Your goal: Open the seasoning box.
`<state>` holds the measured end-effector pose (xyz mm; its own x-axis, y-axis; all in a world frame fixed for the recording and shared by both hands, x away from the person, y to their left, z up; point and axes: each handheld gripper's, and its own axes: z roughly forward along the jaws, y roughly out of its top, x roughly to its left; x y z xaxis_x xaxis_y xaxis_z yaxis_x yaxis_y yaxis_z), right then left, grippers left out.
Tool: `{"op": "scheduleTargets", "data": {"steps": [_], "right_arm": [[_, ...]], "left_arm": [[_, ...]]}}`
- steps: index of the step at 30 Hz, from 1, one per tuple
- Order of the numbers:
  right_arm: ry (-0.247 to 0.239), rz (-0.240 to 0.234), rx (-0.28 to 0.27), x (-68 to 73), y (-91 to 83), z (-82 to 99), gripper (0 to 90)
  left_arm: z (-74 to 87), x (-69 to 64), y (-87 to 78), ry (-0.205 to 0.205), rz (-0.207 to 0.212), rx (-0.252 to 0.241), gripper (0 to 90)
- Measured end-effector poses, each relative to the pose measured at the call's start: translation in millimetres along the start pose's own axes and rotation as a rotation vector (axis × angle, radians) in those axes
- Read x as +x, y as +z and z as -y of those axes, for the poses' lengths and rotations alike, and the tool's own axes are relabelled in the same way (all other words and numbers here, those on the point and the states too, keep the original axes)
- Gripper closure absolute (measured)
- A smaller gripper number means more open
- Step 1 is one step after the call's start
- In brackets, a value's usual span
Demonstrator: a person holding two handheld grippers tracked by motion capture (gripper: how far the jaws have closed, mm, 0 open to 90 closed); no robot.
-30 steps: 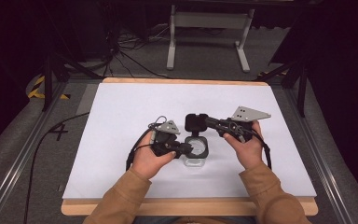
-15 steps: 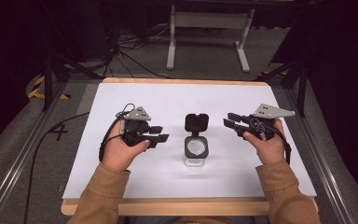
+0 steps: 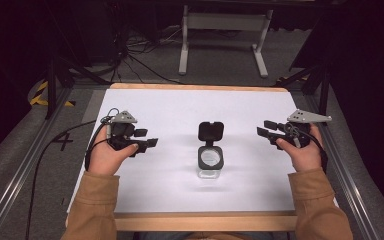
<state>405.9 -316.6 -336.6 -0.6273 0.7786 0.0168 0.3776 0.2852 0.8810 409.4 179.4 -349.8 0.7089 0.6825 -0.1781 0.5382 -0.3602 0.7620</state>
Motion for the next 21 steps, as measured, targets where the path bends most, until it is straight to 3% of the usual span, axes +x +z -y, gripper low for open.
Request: {"op": "scheduleTargets", "data": {"steps": [6, 9, 11, 15, 21], "right_arm": [[0.025, 0.057, 0.061, -15.5, 2.7, 10.0, 50.4], [0.039, 0.073, 0.091, -24.3, 6.0, 16.8, 47.3], [0.049, 0.083, 0.110, -29.7, 8.7, 21.8, 46.9], [0.064, 0.118, 0.157, -42.0, 15.9, 34.5, 46.2], [0.105, 0.129, 0.207, -55.5, 24.1, 50.6, 45.6]], "left_arm": [[11.9, 22.9, 7.7, -0.036, -0.056, 0.003, 39.0], [19.3, 36.4, 14.3, -0.069, -0.054, -0.029, 36.5], [23.4, 41.8, 17.5, -0.068, -0.079, -0.034, 36.5], [31.8, 51.5, 26.0, -0.090, -0.106, -0.011, 35.4], [40.7, 58.8, 39.0, -0.107, -0.120, 0.039, 34.6]]}}
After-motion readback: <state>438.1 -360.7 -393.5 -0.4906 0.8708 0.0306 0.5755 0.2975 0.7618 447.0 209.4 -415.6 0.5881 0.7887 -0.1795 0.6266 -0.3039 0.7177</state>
